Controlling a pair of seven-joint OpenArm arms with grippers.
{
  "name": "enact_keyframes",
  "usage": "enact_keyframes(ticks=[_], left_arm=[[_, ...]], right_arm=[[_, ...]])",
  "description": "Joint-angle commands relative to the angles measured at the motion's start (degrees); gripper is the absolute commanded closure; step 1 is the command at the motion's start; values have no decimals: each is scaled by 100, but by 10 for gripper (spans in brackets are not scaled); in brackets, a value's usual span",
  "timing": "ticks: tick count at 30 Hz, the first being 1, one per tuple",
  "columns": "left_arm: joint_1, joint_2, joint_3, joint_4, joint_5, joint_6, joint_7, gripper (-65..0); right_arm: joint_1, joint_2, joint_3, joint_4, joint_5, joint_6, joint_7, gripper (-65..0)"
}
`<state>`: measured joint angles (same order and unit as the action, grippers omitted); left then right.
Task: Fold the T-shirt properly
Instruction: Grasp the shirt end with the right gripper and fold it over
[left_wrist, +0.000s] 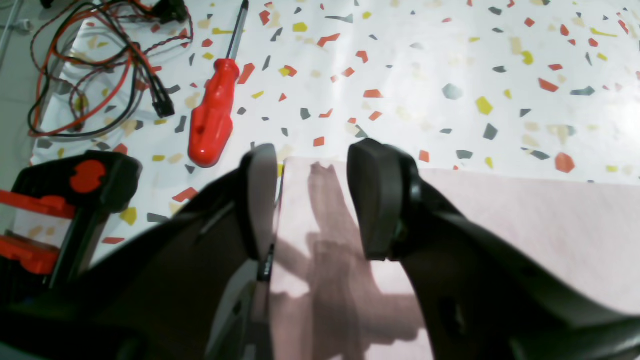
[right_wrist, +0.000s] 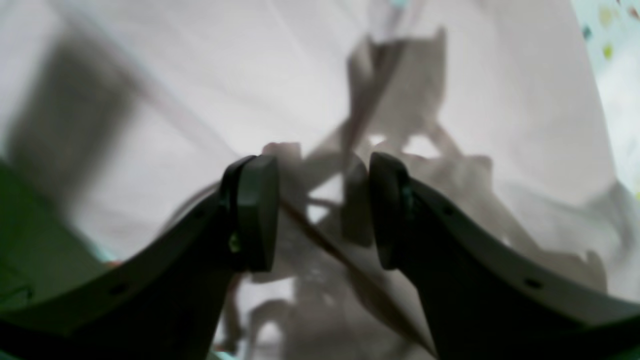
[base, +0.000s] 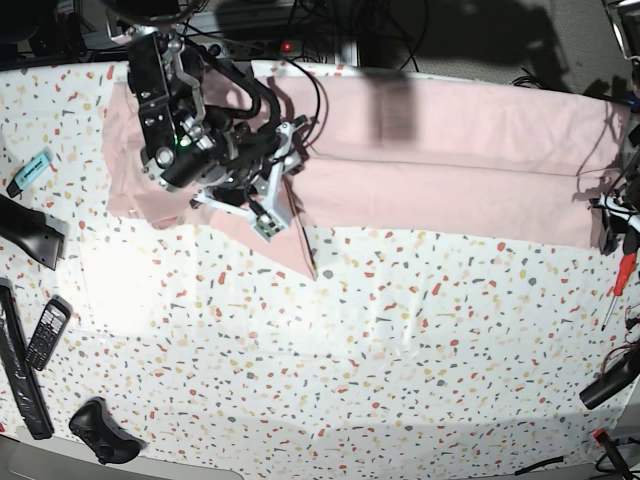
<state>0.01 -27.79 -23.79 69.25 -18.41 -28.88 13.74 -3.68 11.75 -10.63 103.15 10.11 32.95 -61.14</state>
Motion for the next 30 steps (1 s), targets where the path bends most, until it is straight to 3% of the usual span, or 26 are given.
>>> enact_keyframes(ticks=[1, 8, 14, 21, 30], left_arm=[[-81, -129, -37, 96, -70, 17, -138, -254], [-81, -129, -37, 96, -68, 17, -138, -254], [-81, -129, -35, 96, -70, 17, -140, -254], [-81, -131, -37, 96, -66, 17, -136, -254], [-81, -129, -37, 96, -66, 17, -136, -254]], right_arm=[[79, 17, 11, 79, -105, -48, 68, -279], [81, 15, 11, 79, -120, -46, 116, -182], [116, 15, 11, 87, -120, -42, 127, -5], [-4, 15, 11, 793, -118, -42, -105, 0], [-1233, 13, 11, 2304, -114, -42, -201, 0]])
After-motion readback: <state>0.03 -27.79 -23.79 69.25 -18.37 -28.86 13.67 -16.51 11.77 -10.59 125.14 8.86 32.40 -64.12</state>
